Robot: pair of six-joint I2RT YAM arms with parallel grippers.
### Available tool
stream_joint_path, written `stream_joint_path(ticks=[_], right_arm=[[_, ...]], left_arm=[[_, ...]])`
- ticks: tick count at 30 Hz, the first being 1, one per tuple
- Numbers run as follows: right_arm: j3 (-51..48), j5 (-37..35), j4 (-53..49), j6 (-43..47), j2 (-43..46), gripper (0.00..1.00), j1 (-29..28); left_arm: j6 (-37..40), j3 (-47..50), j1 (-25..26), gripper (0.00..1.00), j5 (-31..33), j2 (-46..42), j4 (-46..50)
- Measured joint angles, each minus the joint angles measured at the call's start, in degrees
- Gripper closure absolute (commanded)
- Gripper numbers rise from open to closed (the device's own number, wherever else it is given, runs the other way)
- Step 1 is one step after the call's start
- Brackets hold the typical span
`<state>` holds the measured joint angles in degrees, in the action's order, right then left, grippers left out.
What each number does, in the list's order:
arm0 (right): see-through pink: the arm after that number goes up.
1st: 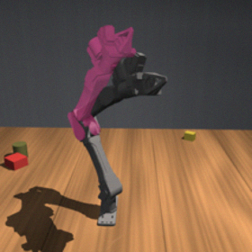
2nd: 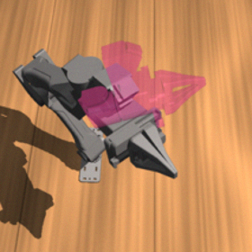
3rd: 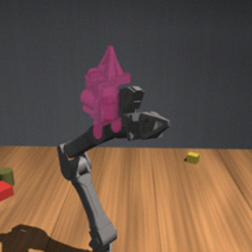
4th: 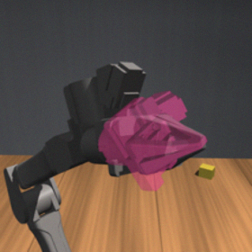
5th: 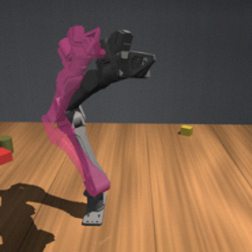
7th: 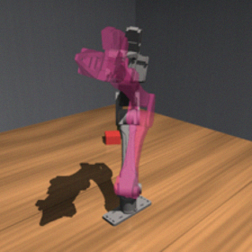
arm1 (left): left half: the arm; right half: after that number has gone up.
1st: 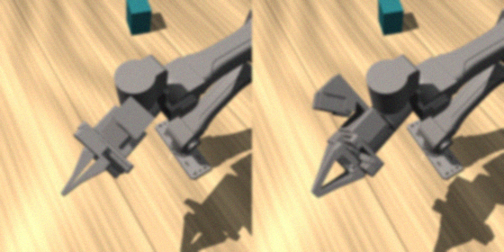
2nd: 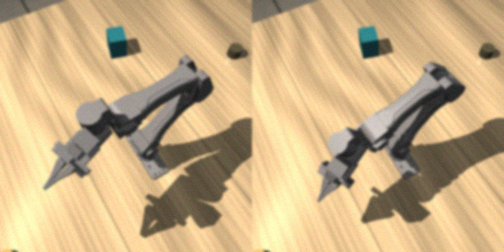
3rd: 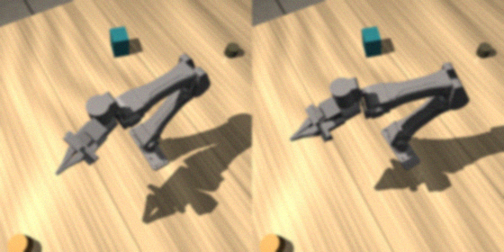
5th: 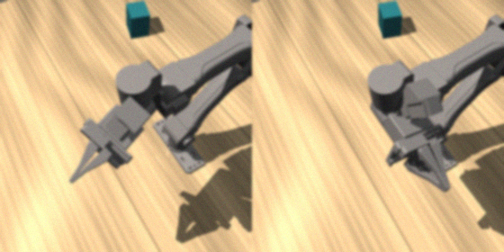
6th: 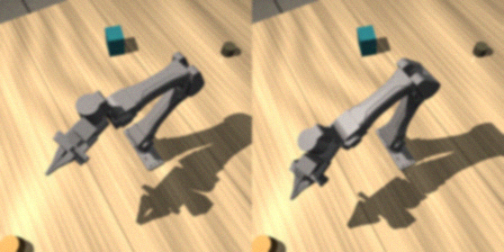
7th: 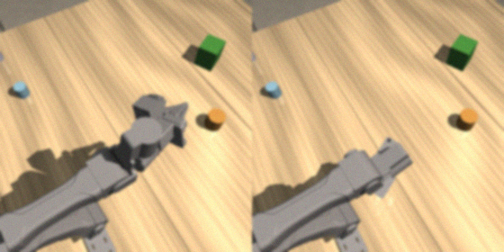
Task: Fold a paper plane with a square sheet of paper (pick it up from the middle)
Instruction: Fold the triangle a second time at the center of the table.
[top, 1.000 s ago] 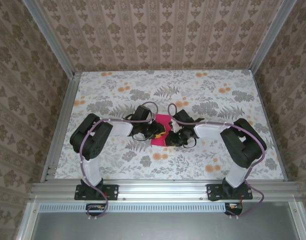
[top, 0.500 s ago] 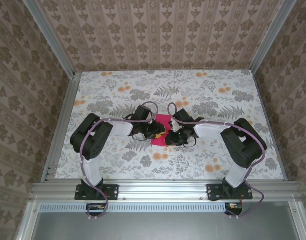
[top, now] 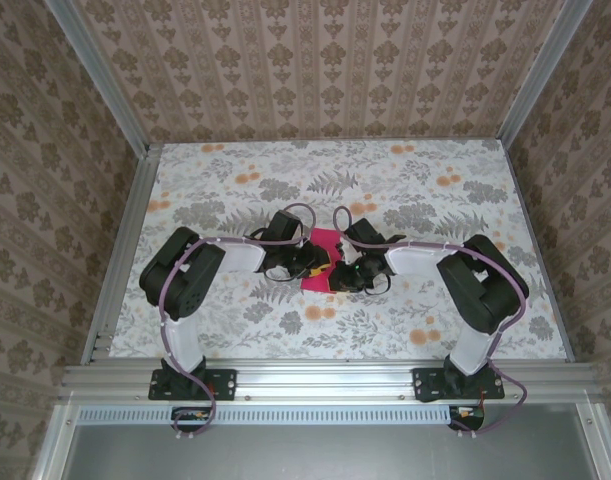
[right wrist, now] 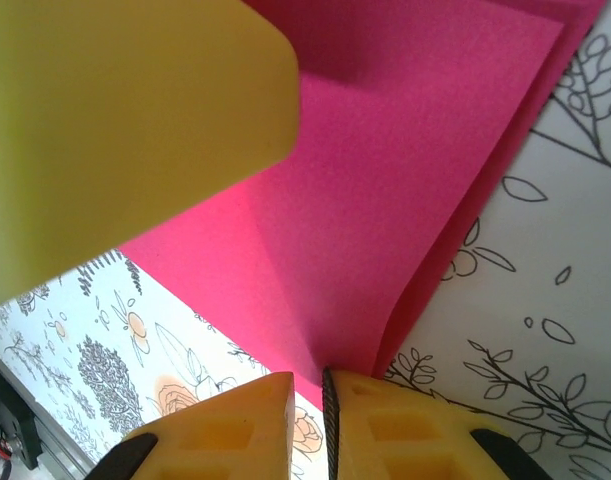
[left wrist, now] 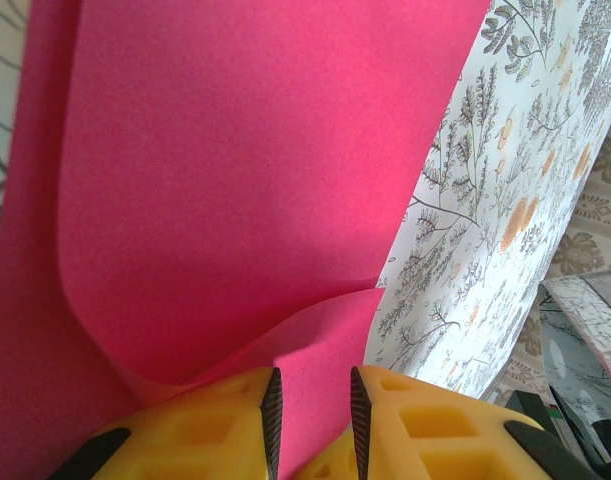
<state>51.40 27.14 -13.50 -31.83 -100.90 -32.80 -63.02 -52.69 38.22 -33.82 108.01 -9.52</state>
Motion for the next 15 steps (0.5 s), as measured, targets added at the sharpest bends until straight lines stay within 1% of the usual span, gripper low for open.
stream_joint_path(ticks=[8, 15], right_arm=[[0.0, -0.4, 0.0, 0.1, -0.3, 0.83, 0.0], [0.0, -0.4, -0.2, -0.1, -0.7, 0.83, 0.1]], left_arm=[[0.0, 0.0, -0.2, 0.72, 0.0, 0.0, 0.0], [0.5, 0.2, -1.7, 0.72, -0.9, 0.0, 0.1]])
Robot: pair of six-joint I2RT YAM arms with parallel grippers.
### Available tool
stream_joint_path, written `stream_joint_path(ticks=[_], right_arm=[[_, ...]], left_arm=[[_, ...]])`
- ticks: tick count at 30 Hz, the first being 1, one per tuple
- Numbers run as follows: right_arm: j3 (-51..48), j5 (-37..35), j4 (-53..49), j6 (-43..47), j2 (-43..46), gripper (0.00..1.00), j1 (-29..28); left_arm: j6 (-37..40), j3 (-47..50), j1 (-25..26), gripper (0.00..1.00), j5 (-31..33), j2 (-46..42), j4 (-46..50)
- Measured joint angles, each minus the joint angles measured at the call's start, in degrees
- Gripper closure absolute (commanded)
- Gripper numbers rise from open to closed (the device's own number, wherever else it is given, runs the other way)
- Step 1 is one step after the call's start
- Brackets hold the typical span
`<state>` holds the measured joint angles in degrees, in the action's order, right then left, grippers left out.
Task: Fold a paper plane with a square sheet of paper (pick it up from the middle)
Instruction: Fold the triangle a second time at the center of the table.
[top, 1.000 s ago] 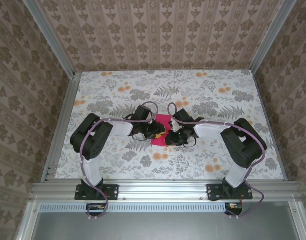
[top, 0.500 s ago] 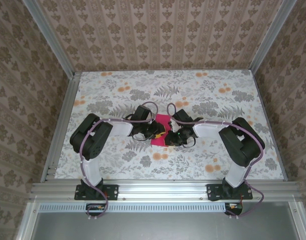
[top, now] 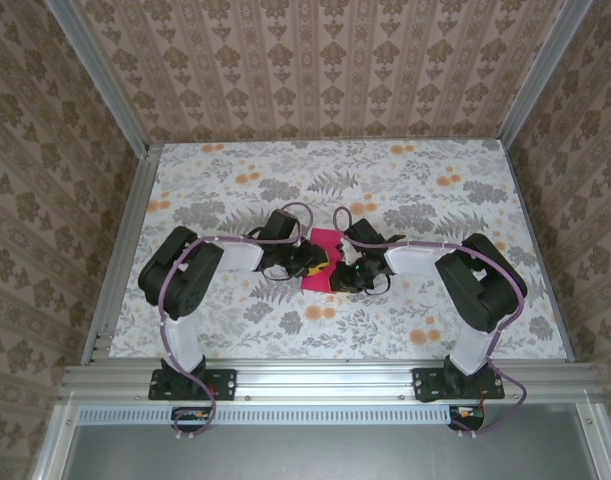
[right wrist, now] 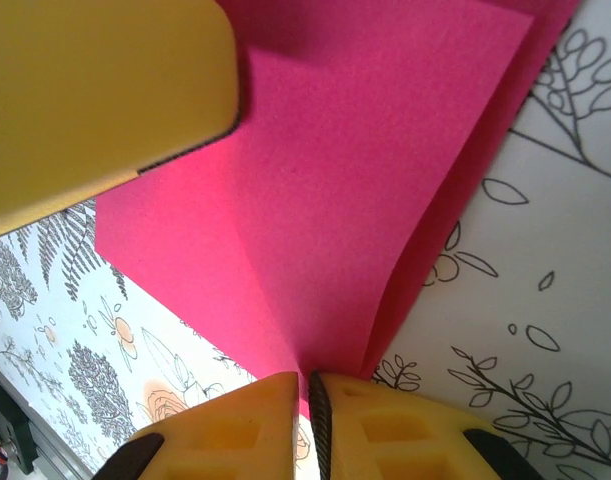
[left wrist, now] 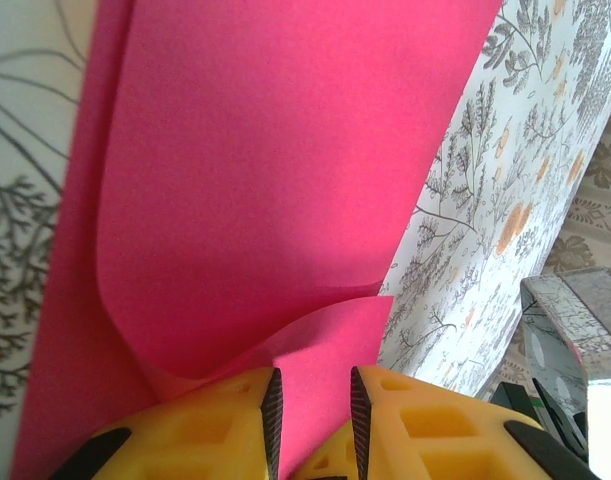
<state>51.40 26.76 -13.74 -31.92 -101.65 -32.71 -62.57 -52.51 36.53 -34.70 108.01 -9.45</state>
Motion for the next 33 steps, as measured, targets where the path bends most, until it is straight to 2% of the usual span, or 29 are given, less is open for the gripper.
stream_joint_path(ticks=[16, 23, 28, 33], right_arm=[[1.0, -0.7, -1.9, 0.0, -0.4, 0.83, -0.1], [1.1, -0.7, -1.9, 0.0, -0.4, 0.83, -0.1], [1.3, -0.7, -2.3, 0.0, -0.4, 0.83, -0.1], [1.4, -0.7, -2.3, 0.0, -0.4, 0.83, -0.1]], left_arm=[[6.1, -1.5, -5.9, 0.72, -0.4, 0.0, 4.8], [9.8, -4.2, -8.2, 0.71, 2.1, -0.2, 9.1], [12.0, -4.4, -7.4, 0.71, 4.2, -4.9, 11.9], [13.2, -4.4, -3.3, 0.72, 5.5, -9.8, 12.7]])
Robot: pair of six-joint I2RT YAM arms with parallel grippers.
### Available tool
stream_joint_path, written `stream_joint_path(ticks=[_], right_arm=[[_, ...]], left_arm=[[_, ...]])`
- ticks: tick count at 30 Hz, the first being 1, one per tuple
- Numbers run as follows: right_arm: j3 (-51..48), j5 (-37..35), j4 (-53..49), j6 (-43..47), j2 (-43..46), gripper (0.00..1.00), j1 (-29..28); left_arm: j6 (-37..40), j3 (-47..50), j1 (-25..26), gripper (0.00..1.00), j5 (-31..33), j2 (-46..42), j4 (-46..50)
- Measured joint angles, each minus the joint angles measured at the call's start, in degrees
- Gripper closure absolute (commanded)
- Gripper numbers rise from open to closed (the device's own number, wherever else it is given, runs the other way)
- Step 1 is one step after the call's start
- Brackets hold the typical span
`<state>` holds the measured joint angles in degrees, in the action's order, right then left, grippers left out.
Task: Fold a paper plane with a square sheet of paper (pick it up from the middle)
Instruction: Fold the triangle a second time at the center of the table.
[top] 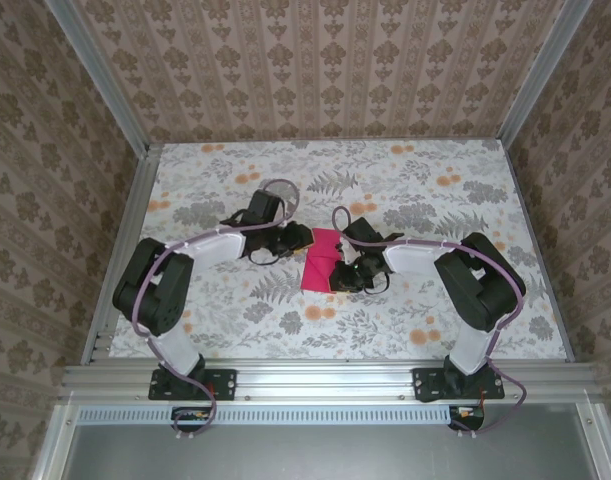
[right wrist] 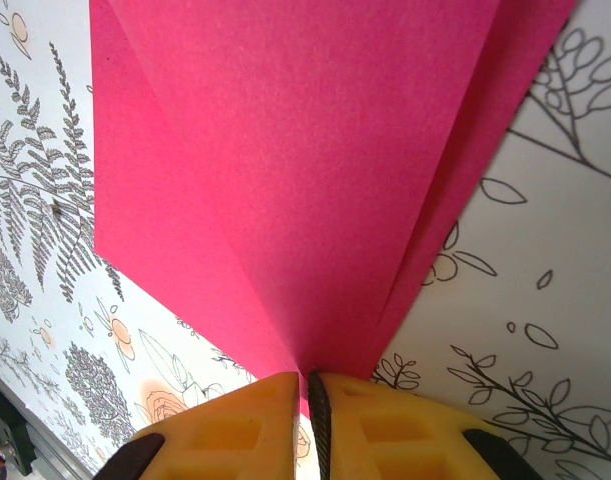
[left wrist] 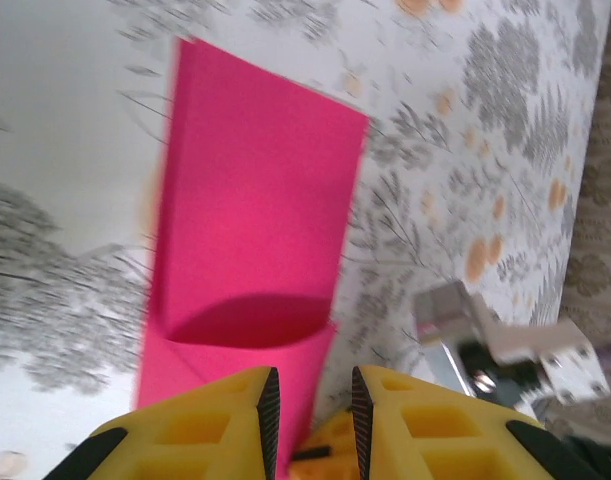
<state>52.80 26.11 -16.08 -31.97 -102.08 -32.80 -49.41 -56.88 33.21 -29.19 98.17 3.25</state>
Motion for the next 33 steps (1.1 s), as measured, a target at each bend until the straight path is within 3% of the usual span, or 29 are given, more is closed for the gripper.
stream_joint_path(ticks=[6, 17, 24, 33], right_arm=[[0.0, 0.0, 0.0, -0.3, 0.1, 0.83, 0.0], [0.3, 0.0, -0.2, -1.1, 0.9, 0.83, 0.0], [1.0, 0.0, -0.4, -1.3, 4.2, 0.83, 0.0], [3.8, -0.3, -0.7, -1.2, 1.8, 0.83, -0.5]], left_arm=[[-0.1, 0.0, 4.7, 0.77, 0.0, 2.4, 0.0], [-0.7, 0.0, 4.6, 0.80, 0.1, 8.5, 0.0], [-1.2, 0.0, 4.6, 0.80, 0.3, 8.8, 0.0], [-1.6, 0.0, 4.6, 0.79, 0.5, 8.8, 0.0]])
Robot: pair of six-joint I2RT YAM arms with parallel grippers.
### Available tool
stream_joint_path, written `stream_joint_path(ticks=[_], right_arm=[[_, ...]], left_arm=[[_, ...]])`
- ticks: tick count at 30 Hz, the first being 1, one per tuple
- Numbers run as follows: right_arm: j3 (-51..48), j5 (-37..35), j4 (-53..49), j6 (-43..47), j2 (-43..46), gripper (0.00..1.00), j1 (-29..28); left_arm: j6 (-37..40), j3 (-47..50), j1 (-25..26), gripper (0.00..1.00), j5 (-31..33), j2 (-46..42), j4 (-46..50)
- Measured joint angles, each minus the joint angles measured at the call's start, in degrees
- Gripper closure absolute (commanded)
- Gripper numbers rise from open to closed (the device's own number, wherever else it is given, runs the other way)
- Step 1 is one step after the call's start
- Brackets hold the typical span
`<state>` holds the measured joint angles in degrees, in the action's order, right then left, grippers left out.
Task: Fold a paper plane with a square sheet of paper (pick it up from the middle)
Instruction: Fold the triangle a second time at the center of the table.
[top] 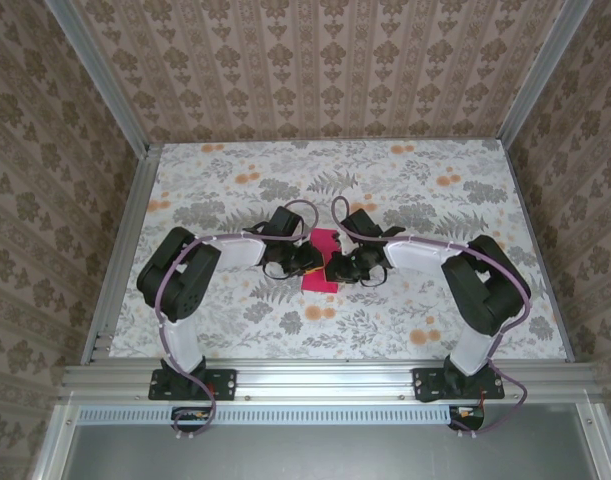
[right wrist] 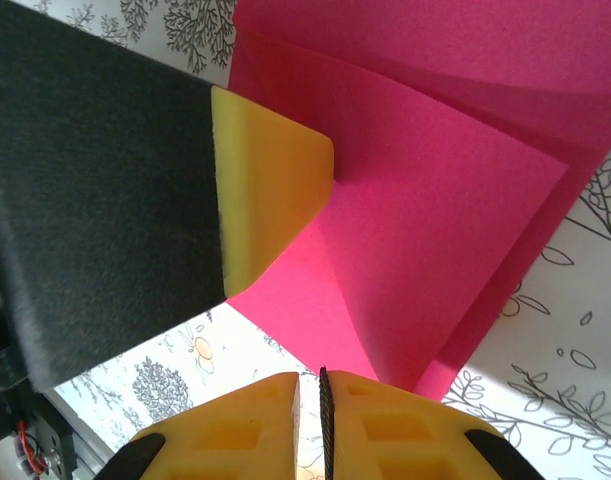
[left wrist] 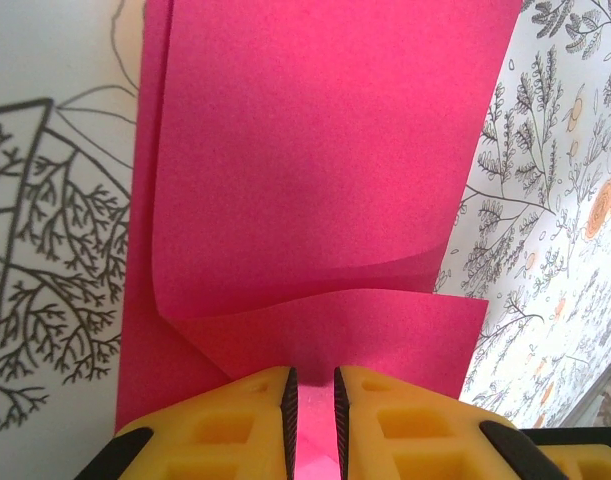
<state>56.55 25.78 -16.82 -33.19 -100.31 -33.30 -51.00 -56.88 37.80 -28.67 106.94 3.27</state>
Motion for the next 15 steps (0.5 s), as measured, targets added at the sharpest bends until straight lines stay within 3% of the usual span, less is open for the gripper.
stream_joint_path(ticks=[15], right_arm=[[0.9, -4.0, -3.5, 0.1, -2.8, 0.83, -0.7]], left_arm=[[-0.7, 0.0, 0.0, 0.76, -0.5, 0.1, -0.8]])
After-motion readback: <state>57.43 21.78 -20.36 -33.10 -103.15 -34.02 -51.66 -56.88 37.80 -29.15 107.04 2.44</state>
